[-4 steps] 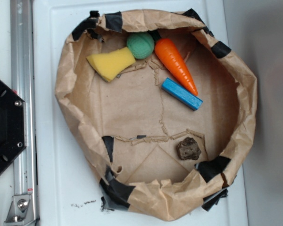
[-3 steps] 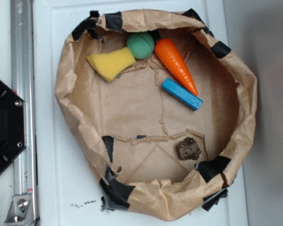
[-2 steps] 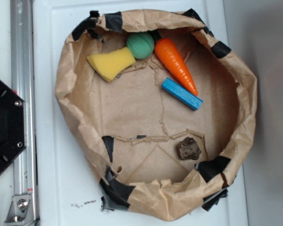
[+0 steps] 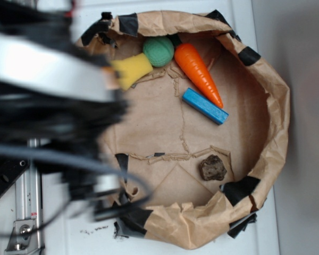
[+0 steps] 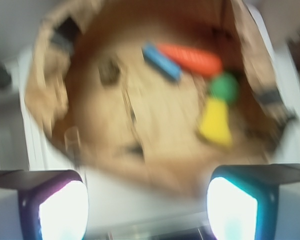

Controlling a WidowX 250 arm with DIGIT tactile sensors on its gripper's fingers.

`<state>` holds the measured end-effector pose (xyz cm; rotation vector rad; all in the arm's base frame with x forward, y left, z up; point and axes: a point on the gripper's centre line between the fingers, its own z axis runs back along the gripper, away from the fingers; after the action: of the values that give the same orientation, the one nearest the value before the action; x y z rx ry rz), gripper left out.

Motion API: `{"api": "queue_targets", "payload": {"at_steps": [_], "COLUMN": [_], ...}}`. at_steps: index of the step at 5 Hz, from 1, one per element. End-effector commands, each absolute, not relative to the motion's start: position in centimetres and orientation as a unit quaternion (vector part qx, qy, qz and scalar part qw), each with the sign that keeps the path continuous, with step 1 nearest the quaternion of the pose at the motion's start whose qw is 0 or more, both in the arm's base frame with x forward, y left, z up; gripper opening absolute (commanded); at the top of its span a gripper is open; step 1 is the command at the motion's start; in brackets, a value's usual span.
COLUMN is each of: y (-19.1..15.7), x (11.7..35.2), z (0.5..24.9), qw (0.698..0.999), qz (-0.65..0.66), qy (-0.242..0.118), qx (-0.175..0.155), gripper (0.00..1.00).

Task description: Grab the rock.

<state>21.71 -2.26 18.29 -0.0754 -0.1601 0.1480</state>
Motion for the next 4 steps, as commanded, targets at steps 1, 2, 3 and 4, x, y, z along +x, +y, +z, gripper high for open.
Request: {"api": "queue_targets", "payload": {"at_steps": [1,2,3,4], "y": [-1.2,-3.0,-6.2,-9.2], "x": [28.1,30.0,31.2,31.9], "z": [12.1,9.6,8.5,7.5], "qw": [0.972,0.981,0.986,0.985], "qz": [0.169,0.138,0.108,0.083], "qy": [-0.139,-0.127,-0.118,-0.113], "qx": [-0.080,-0.057,-0.054,-0.096], "gripper": [1.00,1.00,1.00,1.00]}}
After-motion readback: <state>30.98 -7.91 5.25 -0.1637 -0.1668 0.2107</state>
